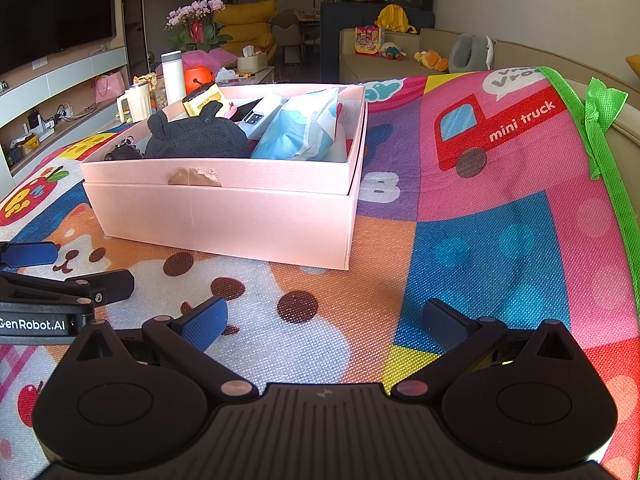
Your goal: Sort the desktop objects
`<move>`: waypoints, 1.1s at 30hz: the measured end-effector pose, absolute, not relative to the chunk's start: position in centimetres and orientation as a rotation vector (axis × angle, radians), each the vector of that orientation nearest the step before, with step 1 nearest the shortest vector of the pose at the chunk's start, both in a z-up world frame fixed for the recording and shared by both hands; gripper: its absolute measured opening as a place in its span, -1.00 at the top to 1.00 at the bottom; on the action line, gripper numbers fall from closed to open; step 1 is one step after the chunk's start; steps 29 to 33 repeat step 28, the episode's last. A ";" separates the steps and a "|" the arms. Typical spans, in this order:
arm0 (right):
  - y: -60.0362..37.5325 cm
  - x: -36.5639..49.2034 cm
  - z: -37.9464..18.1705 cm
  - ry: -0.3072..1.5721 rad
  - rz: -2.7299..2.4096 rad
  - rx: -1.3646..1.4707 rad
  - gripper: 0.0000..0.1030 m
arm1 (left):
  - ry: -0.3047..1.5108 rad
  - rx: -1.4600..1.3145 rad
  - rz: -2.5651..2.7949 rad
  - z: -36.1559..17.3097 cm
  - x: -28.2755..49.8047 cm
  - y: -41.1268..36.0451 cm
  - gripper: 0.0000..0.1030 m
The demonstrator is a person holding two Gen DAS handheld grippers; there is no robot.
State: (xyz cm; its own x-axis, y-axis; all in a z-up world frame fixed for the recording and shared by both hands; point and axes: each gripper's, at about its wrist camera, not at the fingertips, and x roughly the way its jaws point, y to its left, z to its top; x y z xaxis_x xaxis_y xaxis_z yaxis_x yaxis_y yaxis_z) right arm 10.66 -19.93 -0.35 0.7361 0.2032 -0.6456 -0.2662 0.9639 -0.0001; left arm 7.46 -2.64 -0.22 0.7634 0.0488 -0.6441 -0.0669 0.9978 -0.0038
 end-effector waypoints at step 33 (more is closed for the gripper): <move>-19.9 10.6 -0.3 0.698 0.258 -0.094 -1.00 | 0.741 -0.042 0.046 0.1 6.4 -2.5 -1.00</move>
